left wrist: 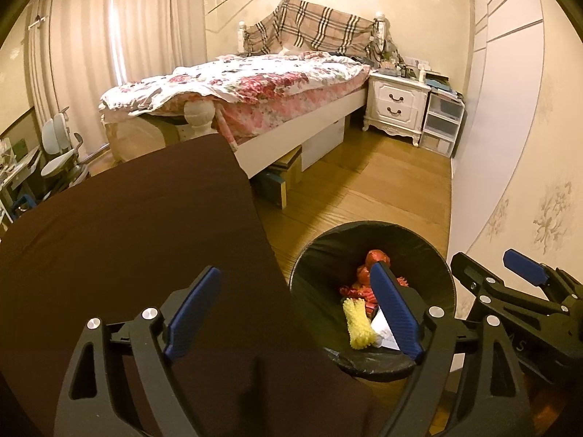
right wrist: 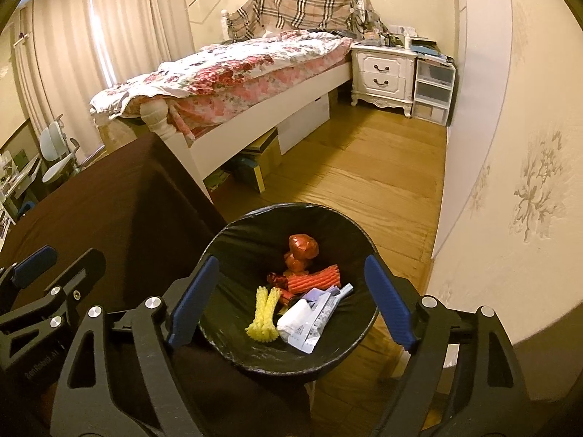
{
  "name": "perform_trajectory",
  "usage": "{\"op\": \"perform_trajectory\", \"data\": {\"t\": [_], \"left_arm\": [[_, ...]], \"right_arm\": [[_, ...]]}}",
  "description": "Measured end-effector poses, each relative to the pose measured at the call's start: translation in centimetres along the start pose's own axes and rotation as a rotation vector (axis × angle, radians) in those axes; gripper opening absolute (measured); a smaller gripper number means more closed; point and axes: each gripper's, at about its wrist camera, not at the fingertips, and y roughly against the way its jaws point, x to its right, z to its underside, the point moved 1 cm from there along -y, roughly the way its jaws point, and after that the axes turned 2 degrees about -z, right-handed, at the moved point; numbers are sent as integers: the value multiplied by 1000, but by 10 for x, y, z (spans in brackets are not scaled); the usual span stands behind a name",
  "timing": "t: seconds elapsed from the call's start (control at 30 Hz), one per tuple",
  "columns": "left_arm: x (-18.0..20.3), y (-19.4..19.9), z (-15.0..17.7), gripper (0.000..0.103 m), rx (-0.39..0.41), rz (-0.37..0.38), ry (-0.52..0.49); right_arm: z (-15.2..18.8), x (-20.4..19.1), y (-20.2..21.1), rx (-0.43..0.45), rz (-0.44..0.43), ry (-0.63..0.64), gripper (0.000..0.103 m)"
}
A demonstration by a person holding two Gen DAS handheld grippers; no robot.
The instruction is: Collect trash
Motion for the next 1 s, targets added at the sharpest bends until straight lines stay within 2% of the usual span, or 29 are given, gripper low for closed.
{"op": "perform_trajectory", "data": {"t": [1.0], "left_arm": [[-43, 38, 18, 84, 26, -53, 81]], "right_arm": [[6, -26, 44, 46, -26, 51, 83]]}}
